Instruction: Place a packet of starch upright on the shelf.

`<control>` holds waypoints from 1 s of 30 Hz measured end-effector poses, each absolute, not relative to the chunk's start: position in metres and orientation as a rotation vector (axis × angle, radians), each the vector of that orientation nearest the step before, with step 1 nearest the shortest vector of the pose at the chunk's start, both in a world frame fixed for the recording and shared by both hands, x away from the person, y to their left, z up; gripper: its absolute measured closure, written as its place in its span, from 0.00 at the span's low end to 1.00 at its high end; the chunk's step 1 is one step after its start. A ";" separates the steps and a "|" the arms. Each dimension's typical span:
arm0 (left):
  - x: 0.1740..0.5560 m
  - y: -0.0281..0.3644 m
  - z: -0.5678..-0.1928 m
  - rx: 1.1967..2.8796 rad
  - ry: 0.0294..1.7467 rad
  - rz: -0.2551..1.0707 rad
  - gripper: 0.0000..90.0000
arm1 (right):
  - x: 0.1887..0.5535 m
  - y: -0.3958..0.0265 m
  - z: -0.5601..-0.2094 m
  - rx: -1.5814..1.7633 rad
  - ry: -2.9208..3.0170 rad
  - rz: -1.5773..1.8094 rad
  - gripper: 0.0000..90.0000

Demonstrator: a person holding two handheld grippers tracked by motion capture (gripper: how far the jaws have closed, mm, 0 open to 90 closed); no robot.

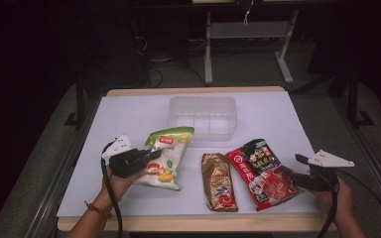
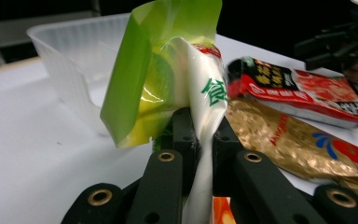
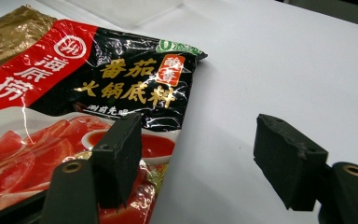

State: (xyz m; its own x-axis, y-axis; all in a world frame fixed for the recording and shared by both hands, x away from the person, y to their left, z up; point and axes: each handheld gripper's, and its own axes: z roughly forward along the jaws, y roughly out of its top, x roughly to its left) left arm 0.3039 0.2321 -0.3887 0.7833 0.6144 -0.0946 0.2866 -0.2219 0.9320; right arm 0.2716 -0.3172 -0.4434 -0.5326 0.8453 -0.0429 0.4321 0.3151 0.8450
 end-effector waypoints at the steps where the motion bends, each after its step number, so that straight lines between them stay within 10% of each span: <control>1: 0.305 0.233 -0.387 1.809 0.697 0.358 0.93 | 0.272 -0.317 -0.443 1.124 2.100 1.124 0.35; 30: 0.362 0.222 -0.343 1.649 0.922 0.519 0.93 | 0.280 -0.313 -0.447 1.139 2.112 1.109 0.35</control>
State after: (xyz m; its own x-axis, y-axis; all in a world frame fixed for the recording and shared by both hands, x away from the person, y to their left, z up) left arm 0.3621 0.2225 -0.3434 0.5980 0.7912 -0.1280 0.3010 -0.0737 0.9508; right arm 0.2795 -0.3129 -0.4469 -0.5297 0.8471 -0.0425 0.4460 0.3208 0.8356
